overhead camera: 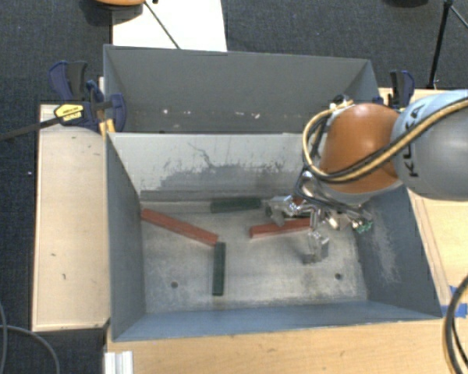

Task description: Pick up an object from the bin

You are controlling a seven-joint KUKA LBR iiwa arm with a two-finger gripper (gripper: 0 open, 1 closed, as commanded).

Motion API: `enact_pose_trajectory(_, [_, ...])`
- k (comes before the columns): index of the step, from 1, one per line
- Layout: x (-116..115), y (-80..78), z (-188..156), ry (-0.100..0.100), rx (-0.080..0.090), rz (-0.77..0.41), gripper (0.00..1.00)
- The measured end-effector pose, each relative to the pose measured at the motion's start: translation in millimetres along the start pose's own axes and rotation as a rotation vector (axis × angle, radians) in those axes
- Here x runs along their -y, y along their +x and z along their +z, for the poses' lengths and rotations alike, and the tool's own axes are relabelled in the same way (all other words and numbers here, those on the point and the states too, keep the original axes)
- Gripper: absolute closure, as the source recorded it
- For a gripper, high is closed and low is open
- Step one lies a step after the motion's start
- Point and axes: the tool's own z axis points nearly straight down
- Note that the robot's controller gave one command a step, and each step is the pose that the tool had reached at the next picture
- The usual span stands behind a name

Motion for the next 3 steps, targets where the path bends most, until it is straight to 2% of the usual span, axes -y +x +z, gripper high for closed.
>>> enact_pose_trajectory(1, [-7.7,-18.5,-2.6,0.003,0.006,0.207,1.00])
enact_pose_trajectory(2, [-7.9,-17.4,-1.5,0.002,0.002,0.207,0.00])
enact_pose_trajectory(3, [-7.9,-17.9,-1.8,0.002,0.003,0.208,1.00])
